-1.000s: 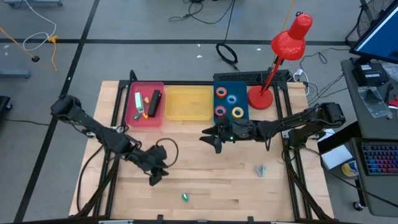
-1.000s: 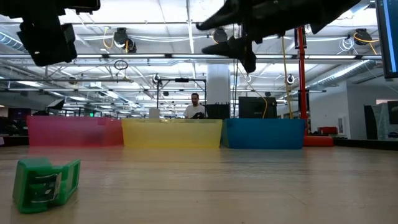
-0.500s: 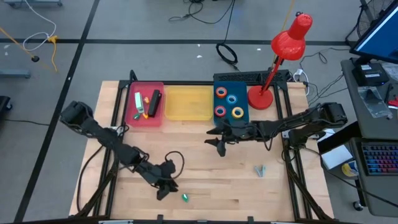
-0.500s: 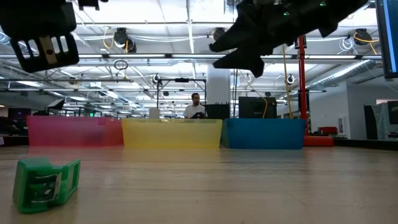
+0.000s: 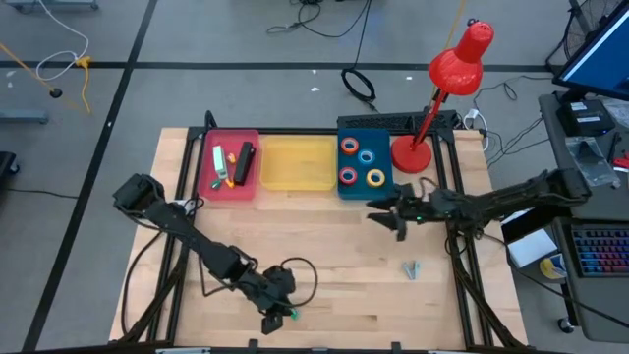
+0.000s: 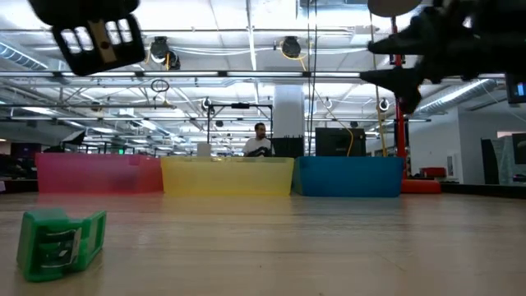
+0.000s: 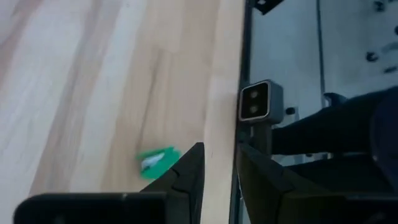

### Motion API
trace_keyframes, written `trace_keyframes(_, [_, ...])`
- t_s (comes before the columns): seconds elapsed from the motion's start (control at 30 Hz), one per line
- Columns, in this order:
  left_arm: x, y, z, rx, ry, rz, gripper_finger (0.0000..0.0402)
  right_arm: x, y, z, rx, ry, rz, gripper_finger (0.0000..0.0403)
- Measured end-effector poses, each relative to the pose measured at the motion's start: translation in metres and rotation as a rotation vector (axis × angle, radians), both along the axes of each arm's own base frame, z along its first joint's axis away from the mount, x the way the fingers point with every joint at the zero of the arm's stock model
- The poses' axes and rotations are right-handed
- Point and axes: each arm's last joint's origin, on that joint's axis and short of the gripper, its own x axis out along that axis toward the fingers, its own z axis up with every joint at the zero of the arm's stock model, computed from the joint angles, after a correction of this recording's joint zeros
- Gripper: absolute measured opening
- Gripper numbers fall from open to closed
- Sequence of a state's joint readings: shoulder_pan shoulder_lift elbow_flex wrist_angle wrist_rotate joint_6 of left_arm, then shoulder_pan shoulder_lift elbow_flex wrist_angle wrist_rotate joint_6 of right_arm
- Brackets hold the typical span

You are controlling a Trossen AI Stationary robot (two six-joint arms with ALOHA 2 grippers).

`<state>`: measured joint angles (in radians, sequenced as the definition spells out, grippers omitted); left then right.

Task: Pick and place Stapler, Stapler remover, tape
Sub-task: Put the green stapler into the red bin

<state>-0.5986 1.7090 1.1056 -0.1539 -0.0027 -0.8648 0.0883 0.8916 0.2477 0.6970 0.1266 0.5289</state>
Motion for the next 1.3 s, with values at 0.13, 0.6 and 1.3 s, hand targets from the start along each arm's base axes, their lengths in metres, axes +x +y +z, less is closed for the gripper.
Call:
trace_keyframes(0.13, [0.012, -0.007, -0.006, 0.074, -0.011, -0.097, 0.0092, -0.026, -0.002, -0.016, 0.056, -0.129, -0.001, 0.0205])
trace_keyframes(0.6, [0.022, -0.019, -0.035, 0.439, 0.044, -0.433, 0.0092, -0.034, -0.003, -0.009, 0.079, -0.232, 0.027, 0.0205])
trace_keyframes(1.3, [0.023, -0.022, -0.041, 0.5, -0.02, -0.59, 0.0093, -0.034, -0.003, -0.013, 0.077, -0.19, 0.022, 0.0205])
